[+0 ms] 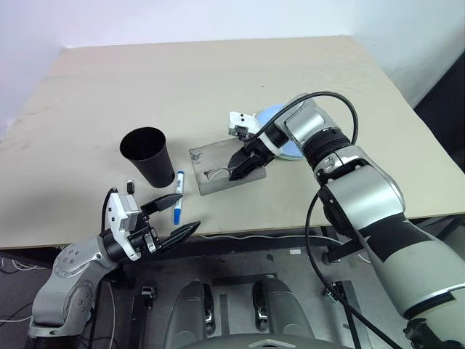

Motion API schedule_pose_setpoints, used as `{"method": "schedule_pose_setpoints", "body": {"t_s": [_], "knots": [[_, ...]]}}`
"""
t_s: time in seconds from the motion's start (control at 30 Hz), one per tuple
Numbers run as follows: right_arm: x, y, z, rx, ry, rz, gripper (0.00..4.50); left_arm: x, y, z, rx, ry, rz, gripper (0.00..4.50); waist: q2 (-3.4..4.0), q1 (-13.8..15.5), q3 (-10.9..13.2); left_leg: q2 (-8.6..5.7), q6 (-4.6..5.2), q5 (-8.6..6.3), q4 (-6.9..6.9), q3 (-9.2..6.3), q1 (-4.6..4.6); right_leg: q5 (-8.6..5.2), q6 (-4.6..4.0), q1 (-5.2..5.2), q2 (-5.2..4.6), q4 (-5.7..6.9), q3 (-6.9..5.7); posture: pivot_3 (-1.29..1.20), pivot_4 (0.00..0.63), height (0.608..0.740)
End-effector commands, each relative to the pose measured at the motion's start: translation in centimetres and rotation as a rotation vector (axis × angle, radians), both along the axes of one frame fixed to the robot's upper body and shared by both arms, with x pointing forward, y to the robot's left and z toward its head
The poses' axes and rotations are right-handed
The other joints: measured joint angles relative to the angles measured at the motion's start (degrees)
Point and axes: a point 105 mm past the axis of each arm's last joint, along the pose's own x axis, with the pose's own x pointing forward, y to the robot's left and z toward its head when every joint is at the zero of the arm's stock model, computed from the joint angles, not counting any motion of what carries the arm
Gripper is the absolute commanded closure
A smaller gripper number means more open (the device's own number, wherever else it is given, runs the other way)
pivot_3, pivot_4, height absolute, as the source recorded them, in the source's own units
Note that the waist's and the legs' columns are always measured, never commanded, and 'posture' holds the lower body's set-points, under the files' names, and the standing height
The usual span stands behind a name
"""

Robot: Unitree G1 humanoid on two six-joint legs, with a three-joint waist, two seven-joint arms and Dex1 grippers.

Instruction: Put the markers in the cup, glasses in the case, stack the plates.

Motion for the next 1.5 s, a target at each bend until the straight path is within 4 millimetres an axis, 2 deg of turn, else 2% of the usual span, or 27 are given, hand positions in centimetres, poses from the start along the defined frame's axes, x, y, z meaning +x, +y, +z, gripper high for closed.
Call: {"method": "schedule_pose_setpoints", "body": {"t_s": [0.03, 0.23, 0.37, 0.43, 0.7, 1.03, 1.47, 1.5], "knots": [[0.3, -0.1, 0.2, -0.033, -0.109, 0.065, 1.98, 0.0, -0.2, 0.5, 0.001, -0.038, -0.009, 0.0, -0.01, 0.0, 0.0, 0.0, 0.0, 0.0, 0.0, 0.0, 0.0, 0.0, 0.0, 0.01, 0.0, 0.0, 0.0, 0.0, 0.15, 0.67], [0.4, 0.6, 2.3, 0.089, -0.171, 0.109, 1.98, -0.1, -0.3, 0.4, -0.004, -0.038, -0.007, 0.0, -0.01, 0.0, 0.0, 0.0, 0.0, 0.0, 0.0, 0.0, -0.03, 0.0, 0.01, -0.02, 0.01, 0.0, 0.0, 0.0, 0.15, 0.67], [0.6, 0.3, 4.0, 0.164, -0.206, 0.103, 1.98, -0.2, 0.0, 0.4, 0.0, -0.04, -0.001, 0.0, -0.01, 0.0, 0.0, 0.0, 0.0, 0.0, 0.0, 0.0, -0.03, 0.0, 0.01, -0.01, 0.02, 0.0, 0.0, 0.0, 0.15, 0.67], [0.7, -0.4, 4.3, 0.167, -0.228, 0.098, 1.98, -0.2, 0.0, 0.6, 0.0, -0.043, 0.0, 0.0, -0.01, 0.0, 0.0, 0.0, 0.0, 0.0, 0.0, 0.0, -0.03, 0.0, 0.01, -0.02, 0.01, 0.0, 0.0, 0.0, 0.15, 0.67], [0.8, -3.4, 1.9, 0.06, -0.2, 0.075, 1.98, 0.0, -0.3, 1.0, 0.004, -0.045, -0.007, 0.0, -0.01, 0.1, 0.0, -0.01, 0.0, 0.0, 0.0, -0.01, -0.02, 0.0, 0.01, 0.01, 0.0, -0.01, 0.0, 0.0, 0.15, 0.67], [0.8, -5.7, -0.2, -0.043, -0.133, 0.018, 1.98, 0.2, -0.5, 1.3, 0.003, -0.044, -0.011, 0.0, 0.0, 0.0, 0.0, 0.01, -0.01, 0.01, 0.0, 0.0, -0.02, 0.01, 0.02, 0.0, 0.05, 0.0, 0.0, 0.0, 0.15, 0.67], [0.7, -7.6, -0.9, -0.067, -0.069, -0.061, 1.98, 0.2, -0.4, 1.5, 0.012, -0.045, -0.017, 0.0, 0.0, 0.2, 0.0, -0.03, -0.01, 0.01, 0.02, -0.01, 0.02, 0.01, 0.01, 0.08, 0.01, 0.0, 0.0, 0.0, 0.15, 0.67], [0.7, -7.7, -1.0, -0.068, -0.067, -0.062, 2.16, 0.2, -0.5, 1.4, 0.013, -0.044, -0.019, 0.0, 0.0, 0.2, 0.0, -0.03, -0.01, 0.01, 0.02, -0.01, 0.02, 0.01, 0.02, 0.08, 0.0, -0.01, 0.0, 0.0, 0.15, 0.67]]}}
